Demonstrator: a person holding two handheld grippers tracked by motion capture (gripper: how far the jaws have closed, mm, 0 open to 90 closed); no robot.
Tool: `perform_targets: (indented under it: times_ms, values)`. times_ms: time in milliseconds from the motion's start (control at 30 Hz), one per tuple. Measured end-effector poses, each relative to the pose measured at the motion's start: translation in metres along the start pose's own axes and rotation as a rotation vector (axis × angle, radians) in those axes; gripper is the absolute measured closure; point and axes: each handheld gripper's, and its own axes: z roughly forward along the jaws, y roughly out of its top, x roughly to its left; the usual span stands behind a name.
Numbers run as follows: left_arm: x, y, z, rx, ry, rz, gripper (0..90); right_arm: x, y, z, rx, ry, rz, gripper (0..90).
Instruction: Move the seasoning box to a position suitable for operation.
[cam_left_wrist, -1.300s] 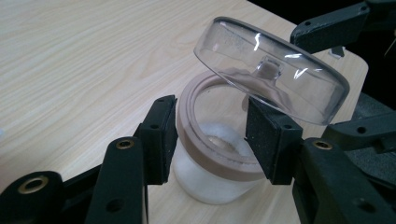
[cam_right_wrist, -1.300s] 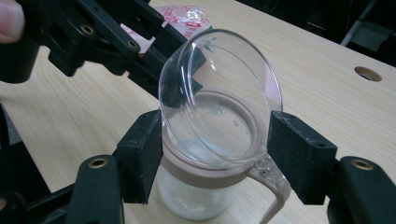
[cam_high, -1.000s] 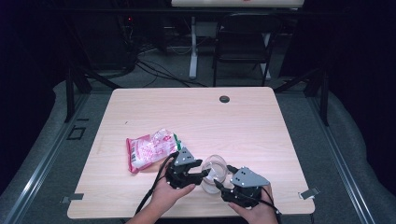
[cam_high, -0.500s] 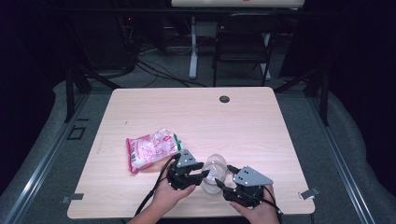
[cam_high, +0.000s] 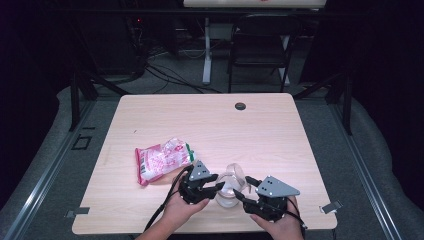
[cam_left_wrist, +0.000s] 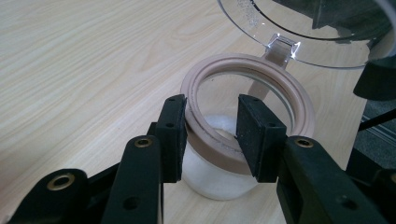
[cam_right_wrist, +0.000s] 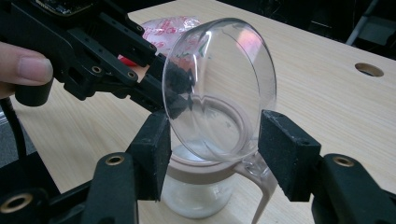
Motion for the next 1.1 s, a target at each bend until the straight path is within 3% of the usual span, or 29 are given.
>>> perform_targets:
  times_ms: [367, 467, 567, 667, 833, 933, 1100]
  values:
    - [0.0, -0.001, 0.0, -0.004, 0.0, -0.008, 63.2, -0.014, 0.005, -0.015, -0.002, 0.003, 0.028, 46.2]
    - [0.0, -0.001, 0.0, -0.005, 0.0, -0.004, 63.2, -0.019, 0.004, -0.019, 0.013, 0.014, 0.017, 48.3]
    - [-0.001, -0.001, 0.0, -0.014, 0.005, -0.008, 63.3, -0.026, 0.003, -0.023, 0.04, -0.012, -0.001, 48.4]
    - [-0.001, -0.002, 0.0, -0.015, 0.006, -0.011, 63.3, -0.031, 0.001, -0.025, 0.037, 0.019, 0.031, 48.7]
    - [-0.001, -0.002, 0.0, -0.017, 0.006, -0.01, 63.3, -0.027, -0.002, -0.017, 0.049, 0.017, 0.027, 47.7]
    - [-0.001, -0.002, 0.0, -0.012, 0.002, -0.011, 63.4, -0.026, -0.007, -0.009, 0.057, 0.014, 0.051, 45.8]
    - [0.0, -0.002, 0.0, -0.014, -0.003, -0.02, 62.9, -0.022, -0.013, 0.002, 0.075, -0.045, 0.082, 47.8]
